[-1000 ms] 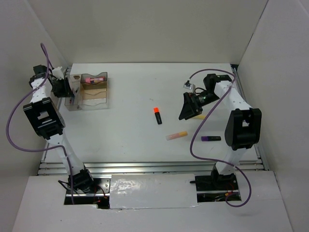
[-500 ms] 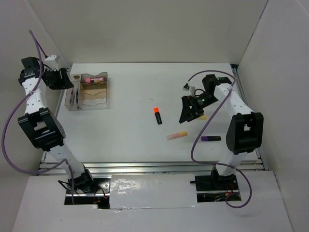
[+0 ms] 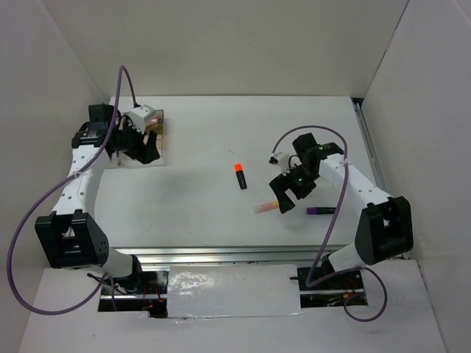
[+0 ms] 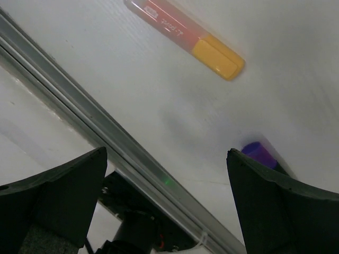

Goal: Sort the stationery into containers
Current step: Pick up the pen from the center of the board.

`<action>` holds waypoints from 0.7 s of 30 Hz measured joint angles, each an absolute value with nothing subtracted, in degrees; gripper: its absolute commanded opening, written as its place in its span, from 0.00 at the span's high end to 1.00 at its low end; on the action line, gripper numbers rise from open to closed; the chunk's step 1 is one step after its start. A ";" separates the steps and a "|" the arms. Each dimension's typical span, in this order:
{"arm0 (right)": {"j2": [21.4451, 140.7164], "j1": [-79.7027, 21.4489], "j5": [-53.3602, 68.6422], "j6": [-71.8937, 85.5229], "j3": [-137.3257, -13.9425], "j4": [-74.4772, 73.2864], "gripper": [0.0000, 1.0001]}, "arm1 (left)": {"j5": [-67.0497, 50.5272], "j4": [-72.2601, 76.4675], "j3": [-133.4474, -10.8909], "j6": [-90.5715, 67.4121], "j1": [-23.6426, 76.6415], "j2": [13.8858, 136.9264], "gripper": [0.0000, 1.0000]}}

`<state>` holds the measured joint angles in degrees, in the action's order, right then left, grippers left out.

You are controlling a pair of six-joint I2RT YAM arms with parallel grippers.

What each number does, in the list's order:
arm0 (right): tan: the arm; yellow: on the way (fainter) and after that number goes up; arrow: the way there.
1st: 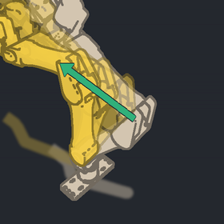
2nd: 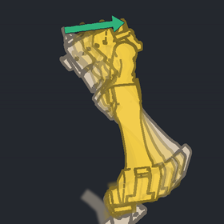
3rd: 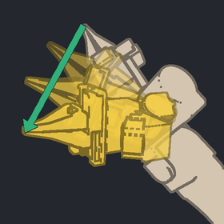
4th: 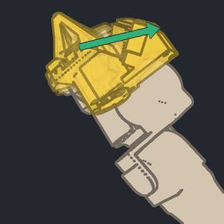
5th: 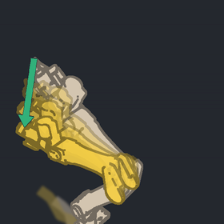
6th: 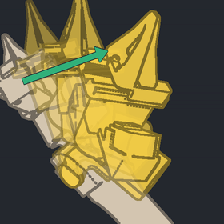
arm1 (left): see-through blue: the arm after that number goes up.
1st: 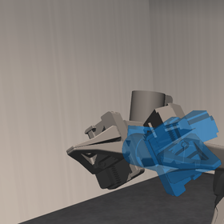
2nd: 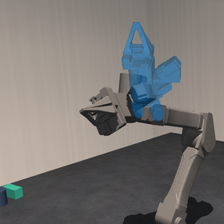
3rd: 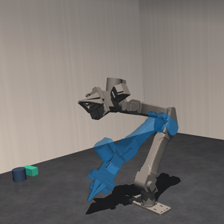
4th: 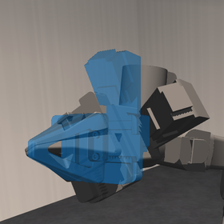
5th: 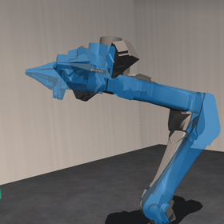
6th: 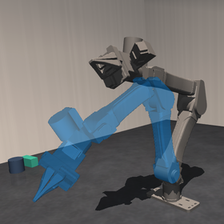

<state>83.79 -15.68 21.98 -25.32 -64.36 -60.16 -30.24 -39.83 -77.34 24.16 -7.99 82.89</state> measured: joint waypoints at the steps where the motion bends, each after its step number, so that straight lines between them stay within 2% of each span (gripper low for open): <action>1: 83.57 -17.43 20.86 -25.87 -63.81 -59.51 0.00 | -30.57 -39.86 -76.88 24.12 -7.03 82.89 0.23; 10: 87.90 -27.09 16.75 -32.84 -64.79 -53.08 0.00 | -38.24 -43.77 -76.49 24.05 -3.14 84.64 0.20; 21: 97.10 -32.40 11.07 -42.09 -65.28 -49.10 0.01 | -37.80 -43.20 -73.76 23.62 -0.49 82.78 0.20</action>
